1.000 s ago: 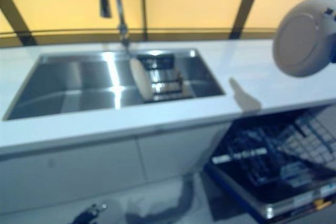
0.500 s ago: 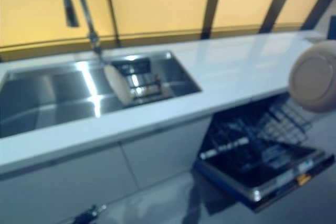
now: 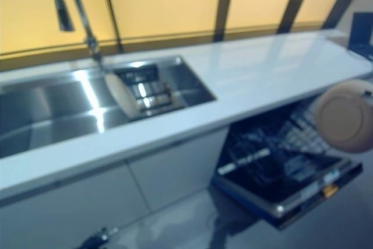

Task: Take plates into dishwasher

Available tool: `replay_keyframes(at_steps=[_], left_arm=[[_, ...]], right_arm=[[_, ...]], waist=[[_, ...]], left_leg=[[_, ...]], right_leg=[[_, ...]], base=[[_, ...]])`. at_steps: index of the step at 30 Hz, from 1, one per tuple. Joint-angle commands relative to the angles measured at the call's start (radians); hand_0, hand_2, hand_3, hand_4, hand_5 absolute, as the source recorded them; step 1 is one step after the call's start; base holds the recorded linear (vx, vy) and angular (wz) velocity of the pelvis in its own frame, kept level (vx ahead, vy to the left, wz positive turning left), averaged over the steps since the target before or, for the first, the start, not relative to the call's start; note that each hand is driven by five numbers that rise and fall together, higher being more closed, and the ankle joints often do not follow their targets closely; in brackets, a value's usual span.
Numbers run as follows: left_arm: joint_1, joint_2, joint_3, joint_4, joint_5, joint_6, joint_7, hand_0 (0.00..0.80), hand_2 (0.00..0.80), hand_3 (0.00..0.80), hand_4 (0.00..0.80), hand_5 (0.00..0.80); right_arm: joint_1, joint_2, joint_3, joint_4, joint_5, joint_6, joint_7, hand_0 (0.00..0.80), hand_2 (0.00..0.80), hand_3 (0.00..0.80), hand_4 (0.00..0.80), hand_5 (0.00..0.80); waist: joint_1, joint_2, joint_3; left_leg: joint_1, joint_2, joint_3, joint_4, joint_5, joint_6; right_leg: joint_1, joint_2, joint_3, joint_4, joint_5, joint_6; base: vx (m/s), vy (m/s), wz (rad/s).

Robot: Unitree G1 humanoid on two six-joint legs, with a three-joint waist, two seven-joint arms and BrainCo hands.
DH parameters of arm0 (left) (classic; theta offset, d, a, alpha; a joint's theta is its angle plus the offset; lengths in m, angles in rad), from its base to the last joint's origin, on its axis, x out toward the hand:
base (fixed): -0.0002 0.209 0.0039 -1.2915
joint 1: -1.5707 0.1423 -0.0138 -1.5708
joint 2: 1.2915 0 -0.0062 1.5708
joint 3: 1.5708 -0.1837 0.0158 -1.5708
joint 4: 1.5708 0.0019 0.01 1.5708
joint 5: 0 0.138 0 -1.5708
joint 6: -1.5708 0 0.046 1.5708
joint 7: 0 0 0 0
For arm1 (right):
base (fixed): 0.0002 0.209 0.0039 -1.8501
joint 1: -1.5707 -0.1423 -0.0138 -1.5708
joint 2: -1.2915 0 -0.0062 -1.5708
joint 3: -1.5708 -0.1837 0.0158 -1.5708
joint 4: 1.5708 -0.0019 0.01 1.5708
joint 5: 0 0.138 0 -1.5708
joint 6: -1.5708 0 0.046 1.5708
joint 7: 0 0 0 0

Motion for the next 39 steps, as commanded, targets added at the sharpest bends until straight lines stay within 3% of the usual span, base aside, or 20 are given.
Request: replay_keyframes(at_steps=[1, 6, 22, 39], left_arm=[[-0.029, 0.029, 0.001, 0.027, 0.028, -0.022, -0.008, 0.0, 0.0, 0.0, 0.0, 0.0], [-0.021, 0.029, -0.002, 0.022, 0.025, -0.015, -0.006, 0.0, 0.0, 0.0, 0.0, 0.0], [-0.026, 0.007, -0.015, -0.003, 0.009, -0.021, -0.011, 0.0, 0.0, 0.0, 0.0, 0.0], [-0.034, -0.008, -0.038, -0.019, 0.0, -0.028, -0.01, 0.0, 0.0, 0.0, 0.0, 0.0]], right_arm=[[-0.058, -0.001, -0.011, -0.017, -0.083, -0.095, -0.012, 0.8, 0.8, 0.8, 0.8, 0.8], [-0.104, 0.01, 0.047, -0.026, -0.135, -0.121, -0.021, 0.8, 0.8, 0.8, 0.8, 0.8], [-0.119, 0.187, 0.134, -0.039, -0.178, -0.085, -0.037, 0.8, 0.8, 0.8, 0.8, 0.8], [-0.165, 0.285, 0.221, 0.035, -0.321, -0.161, -0.095, 0.8, 0.8, 0.8, 0.8, 0.8]], waist=[[0.05, -0.006, -0.014], [0.058, 0.005, -0.003], [0.073, 0.04, 0.04], [0.091, 0.067, 0.079]], left_leg=[[0.034, -0.028, -0.009, -0.002, -0.134, 0.003], [0.029, -0.029, -0.013, -0.002, -0.13, 0.001], [0.005, -0.032, -0.02, -0.002, -0.116, -0.005], [-0.004, -0.035, -0.027, -0.002, -0.109, -0.007]], right_leg=[[-0.005, 0.054, -0.011, 0.059, -0.078, 0.016], [-0.005, 0.052, -0.017, 0.051, -0.075, 0.015], [-0.003, 0.05, -0.032, 0.041, -0.077, 0.004], [-0.007, 0.042, -0.051, 0.059, -0.091, -0.007]], base=[[0.01, -0.034, 0.01], [0.003, -0.007, 0.0], [-0.009, -0.002, 0.0], [-0.001, 0.001, 0.02]])
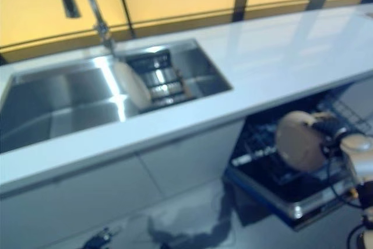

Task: Take plates into dishwasher

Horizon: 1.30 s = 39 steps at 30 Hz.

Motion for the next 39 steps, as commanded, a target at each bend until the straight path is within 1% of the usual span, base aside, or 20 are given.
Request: replay_keyframes(at_steps=[1, 8, 12, 16, 21, 39], left_arm=[[-0.038, 0.004, -0.038, -0.007, -0.001, -0.028, -0.003, 0.0, 0.0, 0.0, 0.0, 0.0], [-0.04, 0.002, -0.044, -0.013, -0.011, -0.028, -0.008, 0.0, 0.0, 0.0, 0.0, 0.0], [-0.04, -0.002, -0.046, -0.016, -0.016, -0.029, -0.005, 0.0, 0.0, 0.0, 0.0, 0.0], [-0.044, -0.002, -0.048, -0.02, -0.016, -0.026, -0.007, 0.0, 0.0, 0.0, 0.0, 0.0], [-0.036, -0.006, -0.047, -0.021, -0.023, -0.033, -0.01, 0.0, 0.0, 0.0, 0.0, 0.0], [-0.03, -0.007, -0.046, -0.039, -0.024, -0.03, -0.011, 0.0, 0.0, 0.0, 0.0, 0.0]], right_arm=[[-0.118, -0.018, 0.055, 0.023, -0.054, -0.077, -0.052, 0.8, 0.8, 0.8, 0.8, 0.8], [-0.133, 0.018, 0.084, 0.036, -0.078, -0.069, -0.09, 0.8, 0.8, 0.8, 0.8, 0.8], [-0.124, 0.044, 0.088, 0.054, -0.084, -0.075, -0.108, 0.8, 0.8, 0.8, 0.8, 0.8], [-0.128, 0.058, 0.096, 0.089, -0.081, -0.082, -0.109, 0.8, 0.8, 0.8, 0.8, 0.8], [-0.122, 0.081, 0.109, 0.107, -0.123, -0.081, -0.106, 0.8, 0.8, 0.8, 0.8, 0.8], [-0.103, 0.111, 0.129, 0.204, -0.184, -0.095, -0.102, 0.8, 0.8, 0.8, 0.8, 0.8]], waist=[[0.035, -0.004, -0.022], [0.041, 0.006, -0.007], [0.044, 0.012, 0.002], [0.051, 0.019, 0.008], [0.054, 0.026, 0.011], [0.069, 0.044, 0.027]], left_leg=[[0.005, -0.03, -0.006, -0.002, -0.112, -0.01], [-0.004, -0.033, -0.011, -0.002, -0.106, -0.011], [-0.005, -0.034, -0.012, -0.002, -0.105, -0.012], [-0.006, -0.035, -0.013, -0.002, -0.103, -0.013], [-0.007, -0.036, -0.013, -0.002, -0.1, -0.016], [-0.008, -0.039, -0.017, -0.002, -0.096, -0.016]], right_leg=[[-0.009, 0.045, -0.027, 0.063, -0.09, -0.008], [-0.015, 0.043, -0.028, 0.062, -0.089, -0.009], [-0.014, 0.042, -0.032, 0.064, -0.091, -0.011], [-0.011, 0.04, -0.039, 0.062, -0.091, -0.013], [-0.01, 0.035, -0.044, 0.064, -0.093, -0.014], [-0.007, 0.028, -0.063, 0.073, -0.099, -0.018]], base=[[-0.007, 0.002, 0.09], [0.0, 0.0, 0.01], [0.0, 0.0, 0.0], [0.0, 0.0, 0.0], [0.0, 0.0, 0.0], [-0.001, 0.002, 0.02]])
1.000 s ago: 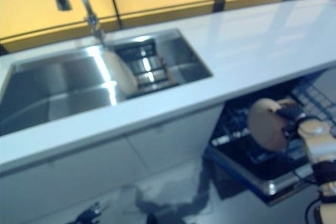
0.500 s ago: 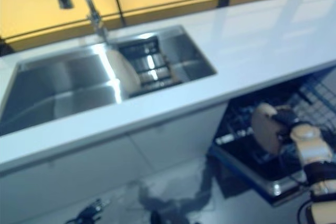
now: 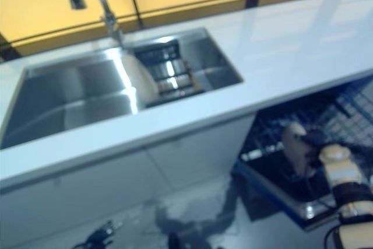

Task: Take plates into dishwasher

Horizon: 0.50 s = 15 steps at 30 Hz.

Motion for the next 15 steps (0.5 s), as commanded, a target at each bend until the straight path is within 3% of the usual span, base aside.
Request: replay_keyframes(at_steps=[1, 15], left_arm=[[-0.024, -0.003, -0.043, -0.003, -0.018, -0.032, -0.012, 0.0, 0.0, 0.0, 0.0, 0.0], [-0.02, -0.001, -0.046, -0.01, -0.014, -0.024, -0.012, 0.0, 0.0, 0.0, 0.0, 0.0]], right_arm=[[-0.072, -0.008, 0.057, 0.02, -0.029, -0.049, 0.001, 0.8, 0.8, 0.8, 0.8, 0.8], [-0.064, -0.008, 0.06, 0.063, -0.074, -0.048, 0.039, 0.8, 0.8, 0.8, 0.8, 0.8]], waist=[[0.039, -0.011, -0.016], [0.043, -0.012, -0.017]], left_leg=[[-0.003, -0.037, 0.008, -0.003, -0.104, -0.02], [0.002, -0.035, 0.009, -0.003, -0.104, -0.02]], right_leg=[[-0.014, 0.03, -0.034, 0.073, -0.099, -0.02], [-0.007, 0.031, -0.034, 0.072, -0.1, -0.02]], base=[[0.002, 0.001, 0.05], [0.0, 0.0, 0.01]])
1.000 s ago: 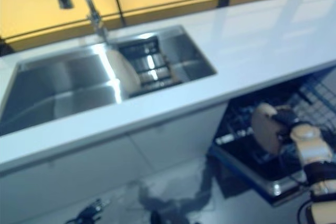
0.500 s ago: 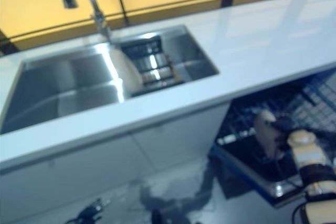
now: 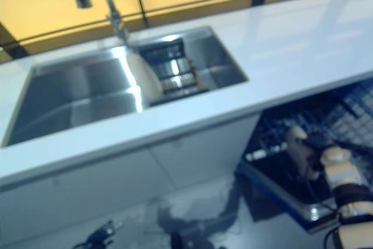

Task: Take plates into dishwasher

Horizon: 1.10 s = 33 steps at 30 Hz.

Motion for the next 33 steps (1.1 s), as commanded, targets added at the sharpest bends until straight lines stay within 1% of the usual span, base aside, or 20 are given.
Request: replay_keyframes(at_steps=[1, 2, 4, 5, 6, 7, 8, 9, 12, 17, 24, 28, 32, 33], left_arm=[[-0.02, 0.0, -0.045, -0.009, -0.014, -0.024, -0.006, 0.0, 0.0, 0.0, 0.0, 0.0], [-0.018, 0.0, -0.044, -0.008, -0.012, -0.026, -0.007, 0.0, 0.0, 0.0, 0.0, 0.0], [-0.017, -0.001, -0.042, -0.01, -0.009, -0.025, -0.006, 0.0, 0.0, 0.0, 0.0, 0.0], [-0.017, 0.0, -0.041, -0.01, -0.008, -0.024, -0.005, 0.0, 0.0, 0.0, 0.0, 0.0], [-0.018, 0.0, -0.043, -0.01, -0.011, -0.024, -0.004, 0.0, 0.0, 0.0, 0.0, 0.0], [-0.018, -0.001, -0.042, -0.011, -0.011, -0.023, -0.003, 0.0, 0.0, 0.0, 0.0, 0.0], [-0.018, -0.001, -0.041, -0.011, -0.012, -0.024, -0.003, 0.0, 0.0, 0.0, 0.0, 0.0], [-0.019, -0.002, -0.04, -0.01, -0.012, -0.024, -0.003, 0.0, 0.0, 0.0, 0.0, 0.0], [-0.021, -0.004, -0.042, -0.006, -0.013, -0.026, 0.005, 0.0, 0.0, 0.0, 0.0, 0.0], [-0.013, 0.001, -0.034, -0.011, -0.016, -0.018, 0.006, 0.0, 0.0, 0.0, 0.0, 0.0], [-0.006, 0.005, -0.019, -0.02, -0.014, -0.012, 0.013, 0.0, 0.0, 0.0, 0.0, 0.0], [-0.007, 0.008, -0.014, -0.018, -0.019, -0.01, 0.018, 0.0, 0.0, 0.0, 0.0, 0.0], [-0.006, 0.011, -0.009, -0.006, -0.026, -0.012, 0.021, 0.0, 0.0, 0.0, 0.0, 0.0], [-0.002, 0.013, -0.006, -0.001, -0.03, -0.017, 0.02, 0.0, 0.0, 0.0, 0.0, 0.0]], right_arm=[[-0.062, -0.012, 0.057, 0.02, -0.008, -0.031, 0.011, 0.8, 0.8, 0.8, 0.8, 0.8], [-0.058, -0.012, 0.056, 0.017, -0.007, -0.03, 0.01, 0.8, 0.8, 0.8, 0.8, 0.8], [-0.055, -0.013, 0.055, 0.014, -0.007, -0.028, 0.012, 0.75, 0.75, 0.75, 0.75, 0.75], [-0.056, -0.013, 0.054, 0.013, -0.007, -0.026, 0.01, 0.744, 0.744, 0.744, 0.744, 0.744], [-0.055, -0.011, 0.053, 0.014, -0.01, -0.024, 0.007, 0.709, 0.709, 0.709, 0.709, 0.709], [-0.052, -0.011, 0.051, 0.012, -0.01, -0.022, 0.004, 0.587, 0.587, 0.587, 0.587, 0.587], [-0.05, -0.012, 0.05, 0.013, -0.01, -0.022, 0.001, 0.392, 0.392, 0.392, 0.392, 0.392], [-0.049, -0.013, 0.049, 0.013, -0.014, -0.019, 0.007, 0.0, 0.0, 0.0, 0.0, 0.0], [-0.046, -0.014, 0.047, 0.016, -0.016, -0.022, 0.006, 0.0, 0.0, 0.0, 0.0, 0.0], [-0.047, -0.035, 0.038, -0.003, 0.0, 0.002, 0.022, 0.0, 0.0, 0.0, 0.0, 0.0], [-0.049, -0.079, 0.013, -0.076, 0.042, 0.027, 0.002, 0.0, 0.0, 0.0, 0.0, 0.0], [-0.058, -0.127, -0.023, -0.124, 0.056, 0.048, -0.003, 0.0, 0.0, 0.0, 0.0, 0.0], [-0.074, -0.213, -0.066, -0.132, 0.073, 0.077, 0.01, 0.0, 0.0, 0.0, 0.0, 0.0], [-0.077, -0.247, -0.081, -0.132, 0.078, 0.102, 0.018, 0.0, 0.0, 0.0, 0.0, 0.0]], waist=[[0.022, -0.018, -0.021], [0.022, -0.019, -0.02], [0.021, -0.021, -0.022], [0.021, -0.022, -0.022], [0.021, -0.023, -0.023], [0.021, -0.023, -0.024], [0.021, -0.024, -0.024], [0.02, -0.025, -0.025], [0.019, -0.028, -0.025], [0.017, -0.033, -0.029], [0.01, -0.047, -0.037], [0.003, -0.059, -0.045], [-0.002, -0.075, -0.058], [-0.004, -0.081, -0.063]], left_leg=[[0.002, -0.034, 0.018, -0.003, -0.108, -0.02], [0.005, -0.033, 0.019, -0.003, -0.108, -0.02], [0.006, -0.032, 0.021, -0.003, -0.108, -0.021], [0.006, -0.031, 0.022, -0.003, -0.108, -0.021], [0.006, -0.031, 0.021, -0.003, -0.107, -0.02], [0.007, -0.031, 0.021, -0.003, -0.107, -0.02], [0.007, -0.031, 0.021, -0.003, -0.107, -0.02], [0.008, -0.03, 0.022, -0.003, -0.107, -0.02], [0.01, -0.03, 0.023, -0.003, -0.108, -0.02], [0.016, -0.028, 0.026, -0.003, -0.108, -0.021], [0.025, -0.025, 0.027, -0.003, -0.11, -0.022], [0.032, -0.021, 0.031, -0.003, -0.113, -0.022], [0.04, -0.019, 0.036, -0.003, -0.119, -0.021], [0.042, -0.02, 0.035, -0.003, -0.12, -0.021]], right_leg=[[-0.01, 0.031, -0.027, 0.07, -0.1, -0.02], [-0.008, 0.032, -0.027, 0.07, -0.099, -0.02], [-0.007, 0.032, -0.027, 0.069, -0.099, -0.019], [-0.006, 0.032, -0.026, 0.069, -0.099, -0.019], [-0.005, 0.033, -0.025, 0.067, -0.098, -0.02], [-0.005, 0.034, -0.024, 0.067, -0.098, -0.02], [-0.004, 0.034, -0.024, 0.067, -0.098, -0.02], [-0.004, 0.034, -0.023, 0.068, -0.098, -0.02], [0.0, 0.036, -0.022, 0.064, -0.097, -0.02], [0.006, 0.036, -0.021, 0.062, -0.096, -0.019], [0.013, 0.042, -0.014, 0.059, -0.094, -0.018], [0.019, 0.046, -0.008, 0.059, -0.096, -0.019], [0.028, 0.051, -0.004, 0.056, -0.098, -0.018], [0.03, 0.053, -0.002, 0.055, -0.099, -0.018]], base=[[0.0, 0.0, 0.0], [0.0, 0.0, 0.0], [0.0, 0.0, 0.0], [0.0, 0.0, 0.0], [0.0, 0.0, 0.0], [0.0, 0.0, 0.0], [0.0, 0.0, 0.0], [0.0, 0.0, 0.0], [0.0, 0.0, 0.0], [0.0, 0.0, 0.0], [0.0, 0.0, 0.0], [0.0, 0.0, 0.0], [0.0, 0.0, 0.0], [0.0, 0.0, 0.0]])
